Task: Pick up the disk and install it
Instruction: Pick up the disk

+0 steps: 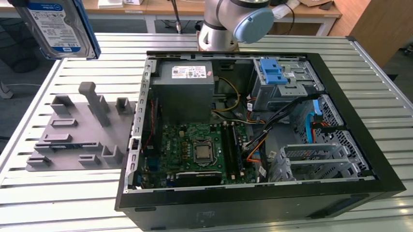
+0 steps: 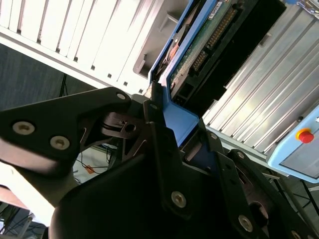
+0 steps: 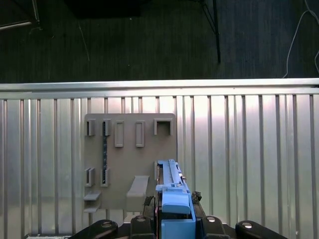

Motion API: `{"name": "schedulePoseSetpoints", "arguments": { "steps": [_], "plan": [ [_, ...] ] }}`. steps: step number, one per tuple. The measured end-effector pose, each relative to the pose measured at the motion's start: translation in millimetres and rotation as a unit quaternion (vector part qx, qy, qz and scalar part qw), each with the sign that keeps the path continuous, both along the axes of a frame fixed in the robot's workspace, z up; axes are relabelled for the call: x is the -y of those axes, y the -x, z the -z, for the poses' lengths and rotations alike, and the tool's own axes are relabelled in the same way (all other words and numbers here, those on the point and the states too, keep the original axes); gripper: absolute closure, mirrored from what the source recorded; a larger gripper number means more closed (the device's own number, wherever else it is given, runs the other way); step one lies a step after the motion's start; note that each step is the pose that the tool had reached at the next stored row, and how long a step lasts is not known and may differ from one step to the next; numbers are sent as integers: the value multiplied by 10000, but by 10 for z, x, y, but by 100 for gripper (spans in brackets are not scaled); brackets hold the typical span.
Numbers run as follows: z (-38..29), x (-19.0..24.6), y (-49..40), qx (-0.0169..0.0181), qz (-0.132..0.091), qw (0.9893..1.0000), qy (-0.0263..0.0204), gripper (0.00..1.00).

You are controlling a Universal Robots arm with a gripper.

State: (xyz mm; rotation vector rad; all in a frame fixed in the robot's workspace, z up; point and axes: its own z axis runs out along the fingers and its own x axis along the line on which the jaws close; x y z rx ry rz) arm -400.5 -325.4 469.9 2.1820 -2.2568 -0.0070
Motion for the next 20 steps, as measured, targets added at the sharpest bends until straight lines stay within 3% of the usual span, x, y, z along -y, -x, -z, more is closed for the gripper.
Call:
{"name": "schedulePoseSetpoints", "arguments": {
  "steps": [20],
  "plan": [
    [-27,0,-22,0,0,10000,0,64]
  ]
}}
